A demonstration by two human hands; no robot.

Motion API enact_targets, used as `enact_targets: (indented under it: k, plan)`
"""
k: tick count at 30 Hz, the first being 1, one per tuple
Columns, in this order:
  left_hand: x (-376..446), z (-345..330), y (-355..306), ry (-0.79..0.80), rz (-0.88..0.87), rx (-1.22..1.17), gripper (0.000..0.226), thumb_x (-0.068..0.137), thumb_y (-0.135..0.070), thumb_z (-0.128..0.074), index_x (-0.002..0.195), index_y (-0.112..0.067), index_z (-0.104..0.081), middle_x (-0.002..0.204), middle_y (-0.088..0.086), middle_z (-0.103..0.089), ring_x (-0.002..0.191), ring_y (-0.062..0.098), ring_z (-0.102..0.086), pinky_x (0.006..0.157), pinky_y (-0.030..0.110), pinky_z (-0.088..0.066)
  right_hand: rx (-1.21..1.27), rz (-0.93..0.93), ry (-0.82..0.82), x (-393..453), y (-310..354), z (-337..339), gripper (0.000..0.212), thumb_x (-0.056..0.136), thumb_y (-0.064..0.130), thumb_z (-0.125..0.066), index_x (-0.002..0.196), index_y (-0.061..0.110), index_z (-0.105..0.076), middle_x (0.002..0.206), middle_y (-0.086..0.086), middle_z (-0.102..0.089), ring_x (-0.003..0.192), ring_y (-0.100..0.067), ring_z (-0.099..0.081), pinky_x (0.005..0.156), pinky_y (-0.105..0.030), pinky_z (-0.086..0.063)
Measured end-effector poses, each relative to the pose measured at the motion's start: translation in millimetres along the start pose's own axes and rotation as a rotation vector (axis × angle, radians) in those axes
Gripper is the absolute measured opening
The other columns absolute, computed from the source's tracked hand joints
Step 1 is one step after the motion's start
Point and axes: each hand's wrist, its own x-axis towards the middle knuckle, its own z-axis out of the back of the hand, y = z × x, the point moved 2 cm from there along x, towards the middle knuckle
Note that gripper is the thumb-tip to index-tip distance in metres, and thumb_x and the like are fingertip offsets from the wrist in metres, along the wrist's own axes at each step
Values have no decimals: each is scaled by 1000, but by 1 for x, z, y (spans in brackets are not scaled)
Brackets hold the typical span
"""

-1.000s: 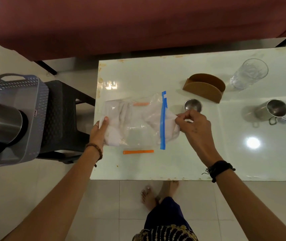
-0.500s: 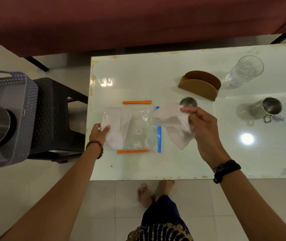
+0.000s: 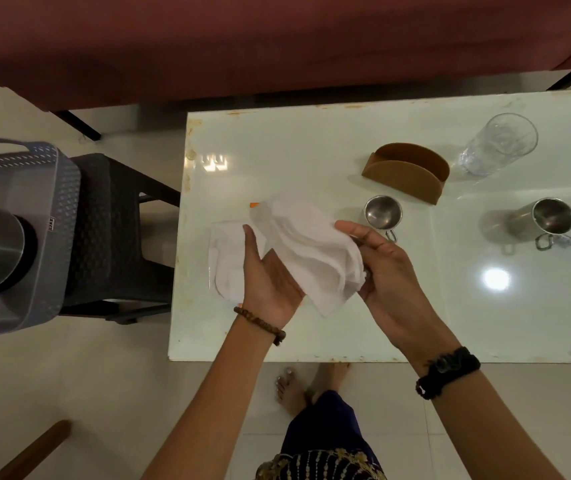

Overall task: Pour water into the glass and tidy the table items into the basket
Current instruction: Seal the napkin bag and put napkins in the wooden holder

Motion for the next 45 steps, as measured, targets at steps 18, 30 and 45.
enact_targets:
  k: [18,30,45]
  plan:
    - [-30,-34,-21,57,-41,17,58,93,-52,-20,120,-13,-53,103,8,-69,95,22,-65,80,39,-54,-765,162,75,-8,-4,-13,62,79,19,-72,134,27,-43,140,10,-41,117,-2,-38,90,-10,-30]
    - [-29,-21,-25,25,-8,94,35,96,-33,-32,105,-15,-61,92,3,-74,85,17,-70,75,32,-58,-435,109,5,-7,-3,-6,28,96,20,-46,86,3,-65,79,-5,-61,72,-13,-55,64,-21,-42]
    - [-40,-6,-53,69,44,52,50,79,-33,-47,125,-15,-54,114,5,-68,100,24,-66,77,39,-57,-223,20,47,8,4,5,40,88,-1,-52,74,30,-73,72,15,-74,66,0,-68,61,-15,-54]
